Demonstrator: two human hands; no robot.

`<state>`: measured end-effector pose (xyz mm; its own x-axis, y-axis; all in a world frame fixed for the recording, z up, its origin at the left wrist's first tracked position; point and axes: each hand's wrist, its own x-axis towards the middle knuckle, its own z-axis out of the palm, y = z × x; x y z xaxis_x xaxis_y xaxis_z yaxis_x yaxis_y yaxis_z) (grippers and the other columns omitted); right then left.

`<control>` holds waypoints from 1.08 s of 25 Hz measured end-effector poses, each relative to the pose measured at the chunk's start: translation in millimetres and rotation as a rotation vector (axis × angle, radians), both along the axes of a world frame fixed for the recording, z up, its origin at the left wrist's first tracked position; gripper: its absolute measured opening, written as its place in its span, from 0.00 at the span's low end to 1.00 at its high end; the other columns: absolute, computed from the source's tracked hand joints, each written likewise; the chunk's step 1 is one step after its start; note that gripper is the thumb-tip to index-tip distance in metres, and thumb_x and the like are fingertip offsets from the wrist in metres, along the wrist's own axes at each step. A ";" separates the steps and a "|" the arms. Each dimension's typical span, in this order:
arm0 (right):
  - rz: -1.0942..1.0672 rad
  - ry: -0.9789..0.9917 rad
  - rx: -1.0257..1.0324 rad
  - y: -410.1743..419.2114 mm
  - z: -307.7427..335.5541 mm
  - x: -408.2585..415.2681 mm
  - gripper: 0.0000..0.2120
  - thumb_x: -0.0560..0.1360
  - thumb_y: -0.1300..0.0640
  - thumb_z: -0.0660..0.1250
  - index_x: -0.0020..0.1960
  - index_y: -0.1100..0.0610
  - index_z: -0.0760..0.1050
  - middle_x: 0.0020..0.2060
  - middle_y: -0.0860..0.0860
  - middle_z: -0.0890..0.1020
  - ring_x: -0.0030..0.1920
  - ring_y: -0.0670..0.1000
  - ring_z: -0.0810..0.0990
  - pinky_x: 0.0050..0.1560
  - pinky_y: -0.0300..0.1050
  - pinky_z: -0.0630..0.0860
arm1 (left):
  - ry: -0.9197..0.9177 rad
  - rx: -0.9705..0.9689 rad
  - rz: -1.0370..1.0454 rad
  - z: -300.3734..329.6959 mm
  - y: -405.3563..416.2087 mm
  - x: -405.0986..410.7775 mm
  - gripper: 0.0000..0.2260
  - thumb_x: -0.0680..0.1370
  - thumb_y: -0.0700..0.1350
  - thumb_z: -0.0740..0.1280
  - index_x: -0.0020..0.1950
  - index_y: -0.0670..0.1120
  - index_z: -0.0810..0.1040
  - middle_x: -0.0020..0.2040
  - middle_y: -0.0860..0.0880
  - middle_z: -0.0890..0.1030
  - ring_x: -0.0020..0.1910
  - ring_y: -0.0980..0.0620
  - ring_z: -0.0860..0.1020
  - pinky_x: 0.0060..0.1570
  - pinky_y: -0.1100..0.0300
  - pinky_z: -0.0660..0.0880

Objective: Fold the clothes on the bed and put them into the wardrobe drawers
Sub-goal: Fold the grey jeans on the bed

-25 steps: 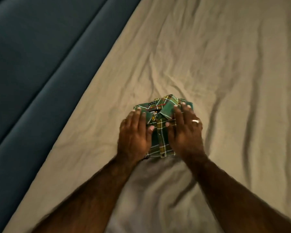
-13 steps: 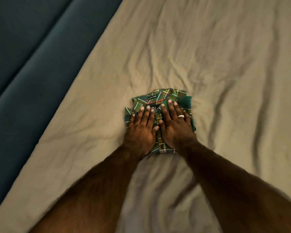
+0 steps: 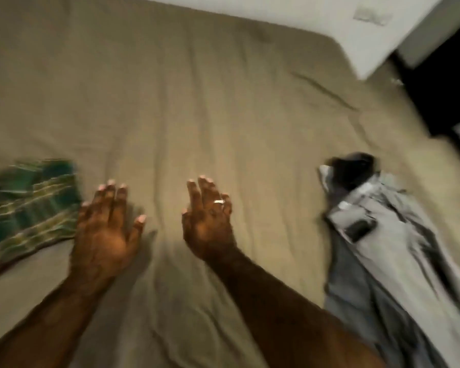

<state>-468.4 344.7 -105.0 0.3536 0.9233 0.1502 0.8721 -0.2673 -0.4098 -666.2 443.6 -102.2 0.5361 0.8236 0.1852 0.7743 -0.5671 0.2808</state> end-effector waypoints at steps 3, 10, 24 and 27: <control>-0.203 -0.029 -0.020 -113.5 15.0 101.8 0.31 0.83 0.48 0.59 0.84 0.52 0.58 0.83 0.55 0.62 0.83 0.56 0.57 0.78 0.66 0.56 | -0.059 -0.043 -0.174 12.7 -98.0 120.8 0.34 0.82 0.60 0.57 0.82 0.39 0.64 0.80 0.34 0.65 0.78 0.32 0.66 0.73 0.35 0.63; -0.503 -0.087 -0.146 -428.1 32.9 344.1 0.31 0.80 0.47 0.63 0.81 0.51 0.64 0.78 0.52 0.70 0.79 0.55 0.66 0.75 0.64 0.64 | -0.073 -0.287 -0.448 5.1 -366.7 407.2 0.33 0.81 0.62 0.60 0.77 0.40 0.72 0.74 0.35 0.74 0.69 0.32 0.74 0.67 0.40 0.72; -0.689 0.013 -0.308 -504.6 -30.8 616.9 0.20 0.78 0.51 0.59 0.66 0.54 0.78 0.69 0.58 0.76 0.65 0.65 0.76 0.64 0.60 0.73 | 0.111 -0.424 -0.393 -39.3 -430.6 718.5 0.27 0.82 0.60 0.67 0.75 0.45 0.72 0.71 0.42 0.77 0.70 0.38 0.72 0.68 0.45 0.72; -0.826 0.104 -0.215 -509.5 -50.3 636.9 0.19 0.71 0.55 0.62 0.60 0.58 0.78 0.50 0.60 0.83 0.49 0.66 0.81 0.51 0.57 0.77 | 0.198 -0.460 -0.276 -45.9 -427.9 743.5 0.30 0.76 0.70 0.68 0.68 0.50 0.77 0.65 0.46 0.80 0.65 0.40 0.77 0.66 0.42 0.74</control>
<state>168.6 -164.8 -155.3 0.9272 0.3681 -0.0694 0.3241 -0.8811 -0.3443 77.3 15.8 -148.0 0.7310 0.6201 -0.2848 0.6775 -0.6098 0.4113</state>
